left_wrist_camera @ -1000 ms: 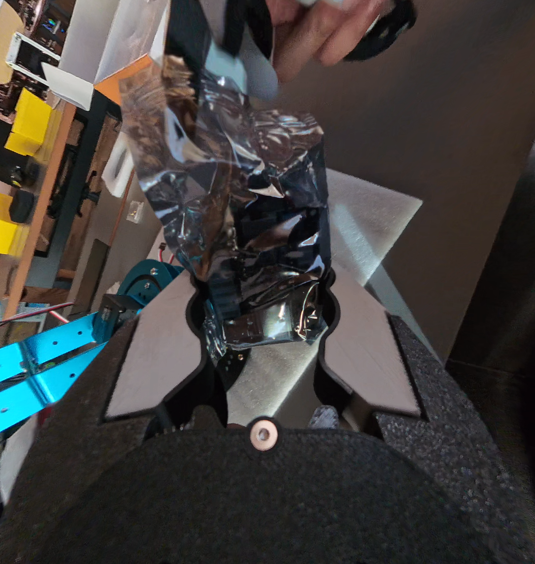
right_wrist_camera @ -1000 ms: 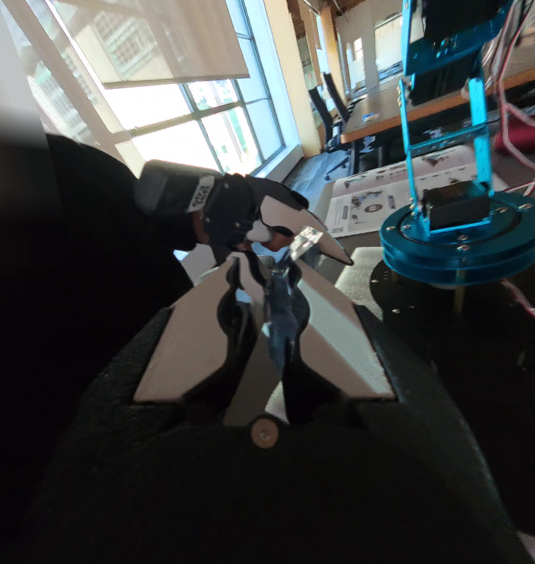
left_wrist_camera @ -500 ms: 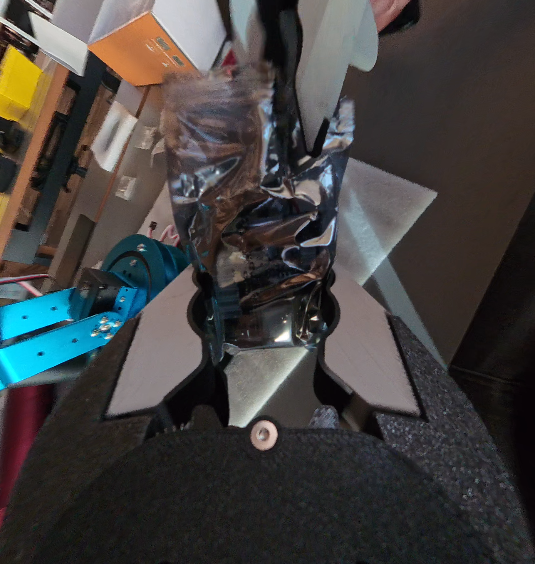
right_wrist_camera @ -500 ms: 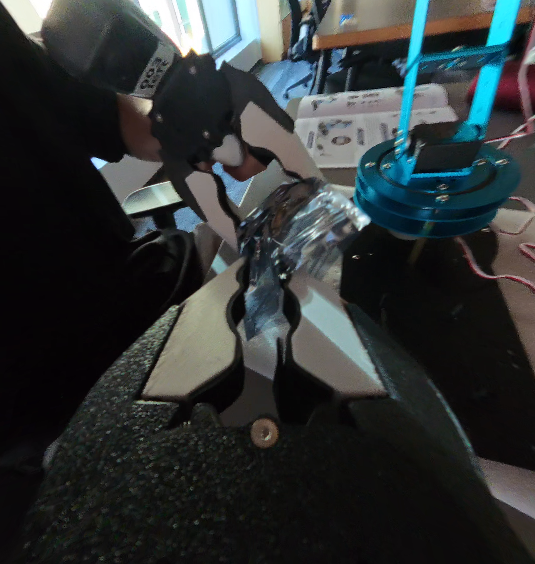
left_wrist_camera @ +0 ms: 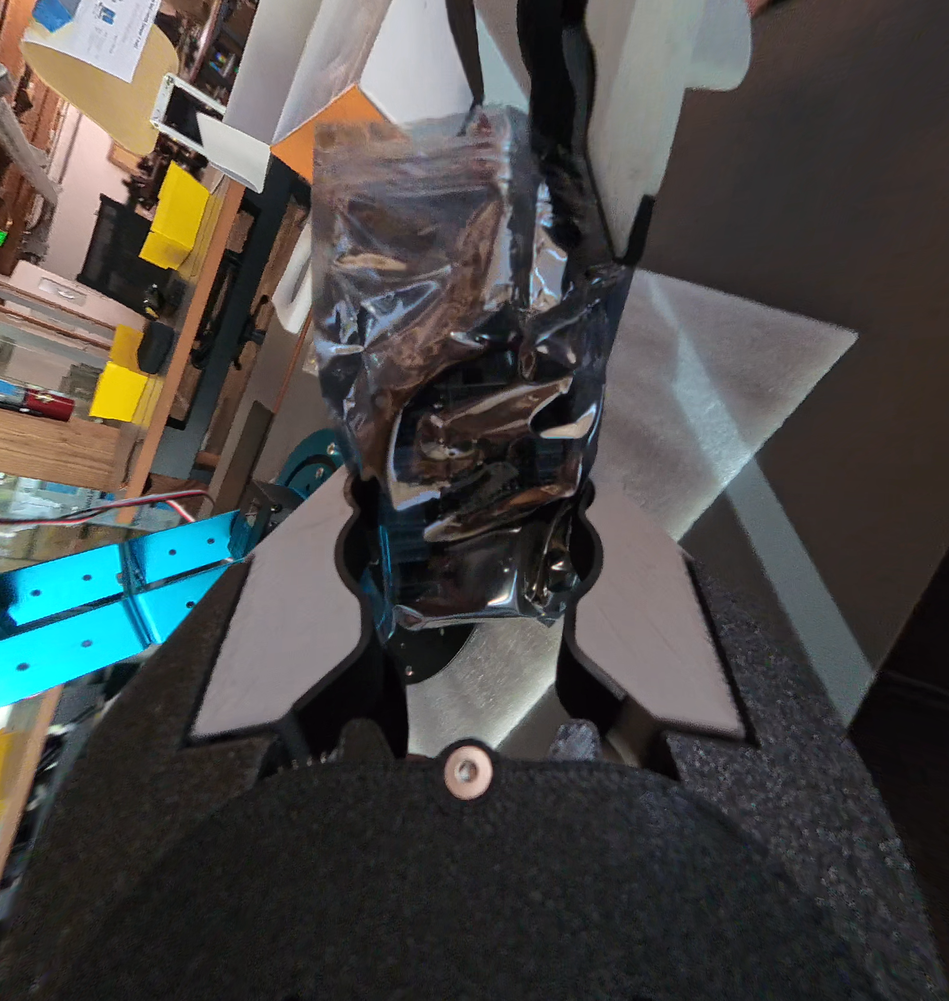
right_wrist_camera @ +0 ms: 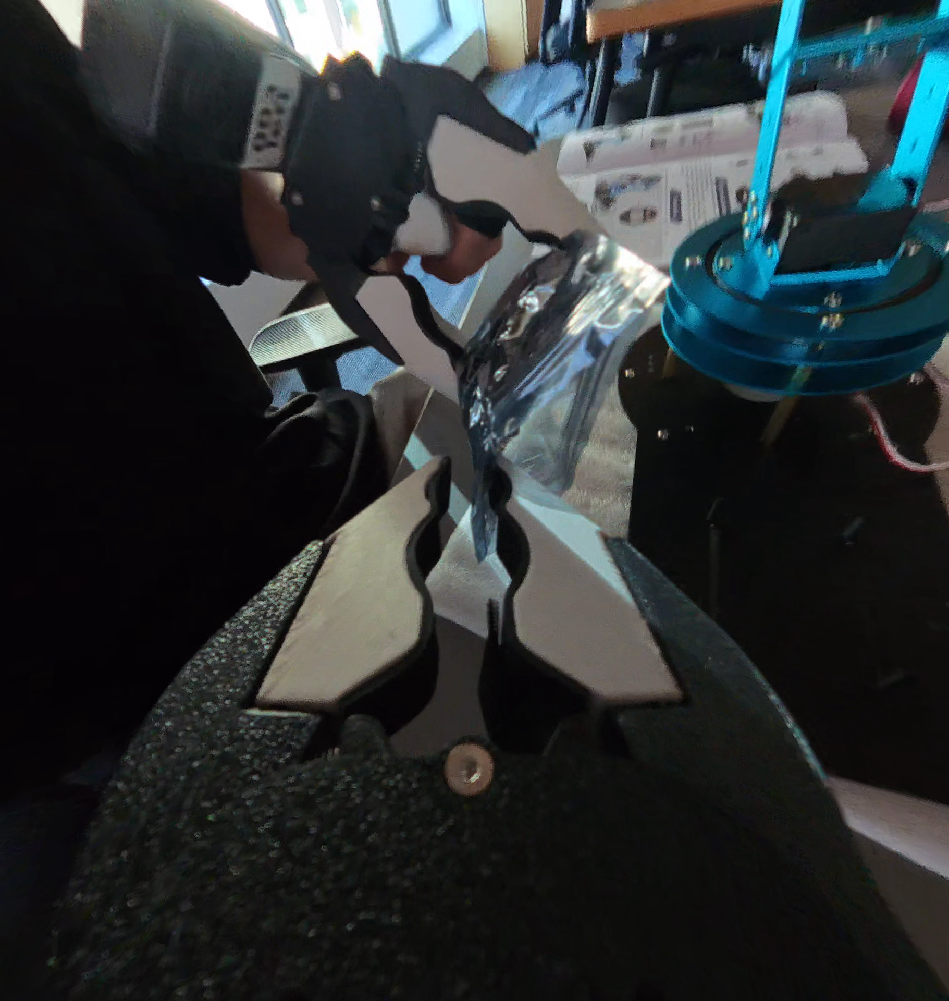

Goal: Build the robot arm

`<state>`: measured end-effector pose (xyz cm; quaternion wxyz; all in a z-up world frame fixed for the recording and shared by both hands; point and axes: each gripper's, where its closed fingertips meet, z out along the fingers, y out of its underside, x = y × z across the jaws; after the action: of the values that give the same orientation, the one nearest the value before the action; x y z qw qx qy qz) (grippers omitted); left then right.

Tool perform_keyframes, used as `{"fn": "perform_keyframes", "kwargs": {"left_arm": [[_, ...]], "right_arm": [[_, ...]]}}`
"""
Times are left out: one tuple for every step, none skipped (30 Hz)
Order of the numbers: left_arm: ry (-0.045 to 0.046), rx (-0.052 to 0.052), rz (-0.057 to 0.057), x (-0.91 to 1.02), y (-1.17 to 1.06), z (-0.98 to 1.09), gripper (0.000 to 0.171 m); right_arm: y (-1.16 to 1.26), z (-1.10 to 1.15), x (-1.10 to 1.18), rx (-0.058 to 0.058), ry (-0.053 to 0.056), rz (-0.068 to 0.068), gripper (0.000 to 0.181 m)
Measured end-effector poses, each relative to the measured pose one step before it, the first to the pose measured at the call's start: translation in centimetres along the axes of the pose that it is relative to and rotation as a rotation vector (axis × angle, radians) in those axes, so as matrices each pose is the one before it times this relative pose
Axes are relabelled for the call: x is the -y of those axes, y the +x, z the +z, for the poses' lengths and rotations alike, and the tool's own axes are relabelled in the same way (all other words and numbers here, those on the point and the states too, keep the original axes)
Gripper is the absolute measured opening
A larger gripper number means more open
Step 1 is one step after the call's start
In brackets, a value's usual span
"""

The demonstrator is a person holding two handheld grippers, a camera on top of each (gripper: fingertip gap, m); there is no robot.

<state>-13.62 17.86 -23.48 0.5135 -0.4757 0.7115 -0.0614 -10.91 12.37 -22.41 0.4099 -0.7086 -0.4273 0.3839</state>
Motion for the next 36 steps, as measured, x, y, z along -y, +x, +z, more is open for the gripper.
{"fn": "perform_keyframes", "kwargs": {"left_arm": [[-0.01793, 0.0148, 0.0179, -0.370, -0.037, 0.277, 0.073], [-0.01314, 0.0119, 0.0152, -0.338, 0.031, 0.297, 0.074], [0.01246, 0.0062, 0.0054, 0.078, 0.094, 0.159, 0.074], [0.01643, -0.0023, -0.0112, 0.241, 0.062, 0.002, 0.073], [0.00234, -0.0093, -0.0160, 0.106, -0.012, -0.057, 0.074], [0.00431, -0.0113, -0.0138, 0.117, -0.031, -0.132, 0.074], [0.00415, -0.0083, -0.0099, 0.065, -0.048, -0.144, 0.074], [-0.00675, -0.0082, -0.0008, -0.126, 0.020, -0.076, 0.074], [-0.01343, -0.0066, 0.0050, -0.311, 0.075, 0.001, 0.074], [-0.00763, -0.0041, 0.0021, -0.281, 0.053, 0.034, 0.074], [-0.00248, -0.0112, -0.0107, -0.206, 0.124, 0.027, 0.074], [-0.00212, -0.0209, -0.0232, -0.147, 0.196, 0.056, 0.074], [-0.00084, -0.0219, -0.0236, -0.088, 0.205, 0.044, 0.074], [0.00407, -0.0141, -0.0197, 0.002, 0.099, 0.037, 0.074], [0.00439, -0.0126, -0.0173, 0.020, 0.072, 0.016, 0.074], [0.00033, -0.0116, -0.0144, -0.036, 0.067, 0.027, 0.074], [0.00082, -0.0045, -0.0088, -0.026, -0.006, 0.018, 0.074], [-0.00071, -0.0035, -0.0012, -0.032, 0.020, 0.024, 0.074], [-0.00452, -0.0048, 0.0046, -0.064, 0.100, 0.049, 0.074], [-0.00952, 0.0005, 0.0176, -0.152, 0.127, 0.092, 0.074], [-0.00784, 0.0070, 0.0352, -0.145, 0.161, 0.116, 0.073], [0.00942, 0.0026, 0.0270, 0.135, 0.263, 0.030, 0.073], [0.03607, -0.0124, -0.0135, 0.681, 0.255, -0.199, 0.073], [0.01666, -0.0206, -0.0235, 0.537, 0.127, -0.242, 0.072], [-0.01146, -0.0001, 0.0049, 0.059, -0.170, -0.147, 0.072], [-0.01671, 0.0146, 0.0216, -0.179, -0.261, -0.035, 0.072], [-0.00309, -0.0008, 0.0110, -0.054, 0.067, -0.010, 0.072], [0.01621, -0.0179, -0.0020, 0.230, 0.288, -0.094, 0.072], [0.02431, -0.0067, 0.0008, 0.347, 0.087, -0.155, 0.072], [0.01701, 0.0160, 0.0164, 0.242, -0.248, -0.184, 0.072], [0.00847, 0.0338, 0.0287, 0.109, -0.473, -0.181, 0.073], [0.01157, 0.0426, 0.0283, 0.126, -0.557, -0.191, 0.073], [0.01722, 0.0273, 0.0176, 0.210, -0.354, -0.173, 0.072], [0.01892, 0.0095, 0.0028, 0.303, -0.126, -0.117, 0.072], [0.01970, 0.0068, -0.0023, 0.362, -0.080, -0.080, 0.072], [0.01377, 0.0064, 0.0026, 0.303, -0.058, -0.023, 0.072]], "right_arm": [[0.655, 0.111, -0.392, -0.0280, -0.0321, 0.0225, 0.002], [-0.272, 0.134, -0.303, 0.0301, -0.0234, 0.0308, 0.000], [-1.670, 0.108, 0.595, 0.1230, 0.0300, 0.0728, 0.000], [-0.992, 0.199, 0.588, 0.0798, 0.0340, 0.0612, 0.000], [-0.301, 0.145, 0.348, 0.0386, 0.0288, 0.0357, 0.000], [-0.133, -0.032, 0.247, 0.0369, 0.0269, 0.0411, 0.000], [-0.016, -0.118, 0.195, 0.0208, 0.0226, 0.0272, 0.000], [0.274, -0.116, -0.056, -0.0214, 0.0001, -0.0373, 0.000], [0.527, -0.078, -0.282, -0.0628, -0.0202, -0.0933, 0.003], [0.433, -0.030, -0.343, -0.0705, -0.0266, -0.1237, 0.013], [0.458, 0.012, -0.361, -0.0768, -0.0310, -0.1266, 0.019], [0.620, 0.009, -0.396, -0.0870, -0.0349, -0.1087, 0.022], [0.401, -0.006, -0.448, -0.0710, -0.0334, -0.0799, 0.023], [0.087, 0.027, -0.030, -0.0404, -0.0049, -0.0479, 0.027], [0.169, 0.056, 0.041, -0.0332, 0.0008, -0.0285, 0.027], [0.014, 0.081, -0.011, -0.0122, -0.0065, -0.0081, 0.027], [0.109, 0.088, 0.075, -0.0087, 0.0019, 0.0062, 0.027], [0.222, 0.059, -0.074, -0.0092, -0.0058, 0.0097, 0.022], [0.098, 0.000, -0.183, -0.0030, -0.0125, 0.0015, 0.018], [-0.308, 0.059, -0.403, 0.0237, -0.0323, 0.0056, 0.012], [-0.685, 0.075, -0.138, 0.0639, -0.0306, 0.0577, 0.006], [-1.296, -0.229, 0.842, 0.1279, 0.0286, 0.1081, 0.000], [-1.281, -0.366, 1.254, 0.1269, 0.0762, 0.1030, 0.000], [-0.633, -0.248, 0.524, 0.0689, 0.0426, 0.0473, 0.000], [0.111, -0.153, -0.043, 0.0114, 0.0045, 0.0284, 0.000], [0.533, -0.070, -0.302, -0.0318, -0.0164, -0.0110, 0.000], [0.234, -0.068, -0.239, -0.0312, -0.0169, -0.0482, 0.000], [-0.223, -0.206, 0.057, -0.0108, -0.0040, -0.0540, 0.002], [-0.027, -0.445, 0.451, -0.0167, 0.0184, -0.0375, 0.009], [0.456, -0.805, 0.796, -0.0362, 0.0364, -0.0013, 0.016], [0.441, -1.114, 0.802, -0.0139, 0.0433, 0.0177, 0.021], [0.491, -1.254, 0.927, 0.0090, 0.0573, 0.0457, 0.023], [0.994, -1.041, 0.887, -0.0028, 0.0616, 0.0804, 0.031], [1.121, -0.419, 0.411, -0.0106, 0.0228, 0.0981, 0.041], [0.889, 0.084, -0.235, -0.0070, -0.0164, 0.0598, 0.045], [0.351, 0.474, -0.504, 0.0068, -0.0239, 0.0218, 0.046]]}}
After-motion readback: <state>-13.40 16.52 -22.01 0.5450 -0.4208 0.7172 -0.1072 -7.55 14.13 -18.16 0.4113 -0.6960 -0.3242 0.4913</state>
